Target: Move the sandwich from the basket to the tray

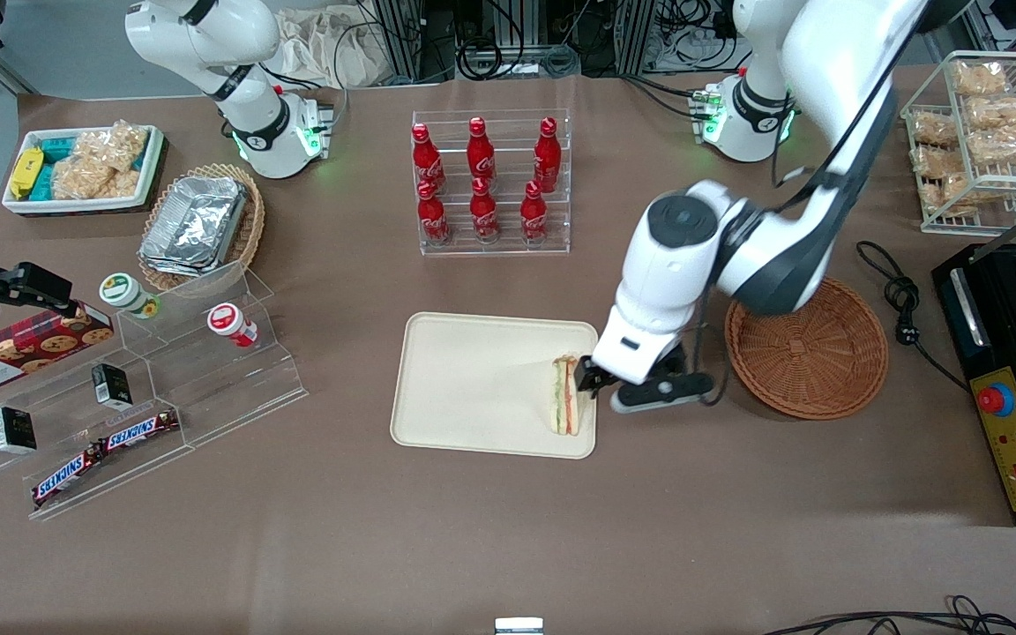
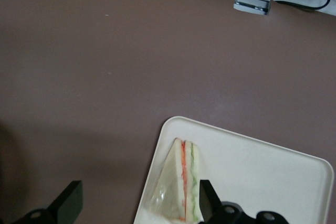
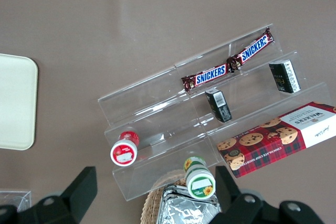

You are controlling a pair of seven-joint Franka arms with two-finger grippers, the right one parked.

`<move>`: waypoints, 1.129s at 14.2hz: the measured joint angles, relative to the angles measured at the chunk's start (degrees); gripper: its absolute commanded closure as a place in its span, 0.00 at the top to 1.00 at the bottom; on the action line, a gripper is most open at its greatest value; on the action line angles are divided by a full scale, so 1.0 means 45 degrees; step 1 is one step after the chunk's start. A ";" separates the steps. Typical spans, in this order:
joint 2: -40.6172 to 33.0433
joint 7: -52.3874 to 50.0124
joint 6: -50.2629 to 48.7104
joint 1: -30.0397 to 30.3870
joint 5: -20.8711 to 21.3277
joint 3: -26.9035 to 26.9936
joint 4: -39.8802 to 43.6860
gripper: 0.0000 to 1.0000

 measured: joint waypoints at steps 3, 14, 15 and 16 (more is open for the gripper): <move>-0.1072 0.0146 -0.2325 0.0466 -0.0827 0.0005 0.0607 1.00; -0.5911 0.9777 -0.9440 0.1143 -0.6303 0.5861 0.0695 1.00; -0.6045 0.9792 -0.9494 0.1004 -0.6304 0.6044 0.0613 1.00; -0.6054 0.9791 -0.9488 0.0904 -0.6304 0.6065 0.0590 1.00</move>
